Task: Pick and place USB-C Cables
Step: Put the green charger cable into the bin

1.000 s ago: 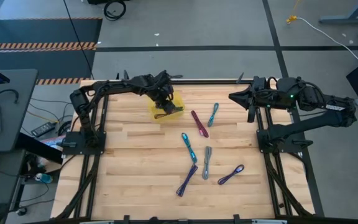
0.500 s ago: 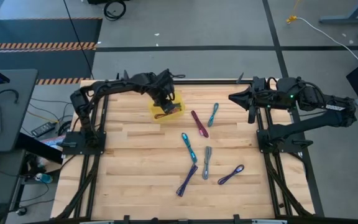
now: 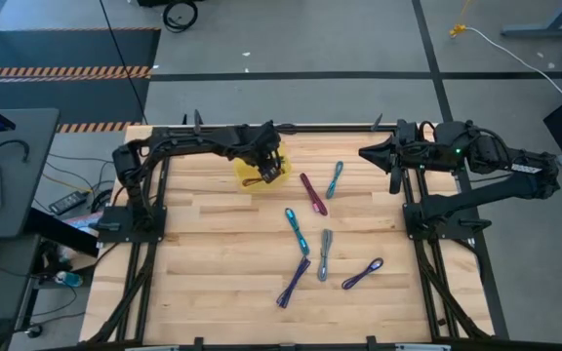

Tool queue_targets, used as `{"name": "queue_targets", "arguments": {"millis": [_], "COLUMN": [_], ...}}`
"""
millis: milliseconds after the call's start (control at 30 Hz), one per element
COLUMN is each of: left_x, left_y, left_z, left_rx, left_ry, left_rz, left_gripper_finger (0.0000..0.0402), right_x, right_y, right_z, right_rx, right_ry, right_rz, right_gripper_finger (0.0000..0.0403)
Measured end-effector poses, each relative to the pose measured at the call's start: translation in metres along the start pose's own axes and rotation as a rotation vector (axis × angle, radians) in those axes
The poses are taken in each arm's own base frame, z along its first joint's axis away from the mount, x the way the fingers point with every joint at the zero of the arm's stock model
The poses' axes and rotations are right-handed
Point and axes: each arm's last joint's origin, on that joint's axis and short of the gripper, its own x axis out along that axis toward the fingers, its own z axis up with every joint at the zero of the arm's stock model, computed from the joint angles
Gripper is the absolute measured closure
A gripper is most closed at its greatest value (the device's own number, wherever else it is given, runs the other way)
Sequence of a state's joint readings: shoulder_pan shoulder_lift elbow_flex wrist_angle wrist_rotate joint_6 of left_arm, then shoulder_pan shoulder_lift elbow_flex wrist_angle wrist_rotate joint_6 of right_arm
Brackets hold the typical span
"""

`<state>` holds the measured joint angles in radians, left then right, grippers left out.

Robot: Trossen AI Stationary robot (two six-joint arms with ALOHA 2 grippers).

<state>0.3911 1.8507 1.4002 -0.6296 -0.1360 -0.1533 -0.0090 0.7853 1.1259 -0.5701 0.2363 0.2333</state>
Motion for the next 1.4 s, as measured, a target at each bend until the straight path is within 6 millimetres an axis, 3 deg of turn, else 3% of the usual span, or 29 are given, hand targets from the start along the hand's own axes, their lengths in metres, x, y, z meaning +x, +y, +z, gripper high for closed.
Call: {"name": "queue_targets", "arguments": {"millis": [300,600,1400], "left_x": [0.002,0.033,0.032], "left_y": [-0.009,-0.02,-0.021], "left_z": [-0.002,-0.013,-0.011], "left_rx": [-0.029,-0.023,-0.04], "left_ry": [0.002,0.097,0.077], "left_rz": [0.012,0.025,0.019], "left_gripper_finger": [0.0212,0.0212,0.0212], "right_x": [0.0,0.0,0.0], "right_y": [0.0,0.001,0.001], "right_z": [0.0,0.0,0.0], "right_rx": [0.0,0.003,0.051], "right_ry": [0.001,0.006,0.007], "right_rz": [0.004,0.03,0.03], "right_gripper_finger": [0.0364,0.0364,0.0364]}}
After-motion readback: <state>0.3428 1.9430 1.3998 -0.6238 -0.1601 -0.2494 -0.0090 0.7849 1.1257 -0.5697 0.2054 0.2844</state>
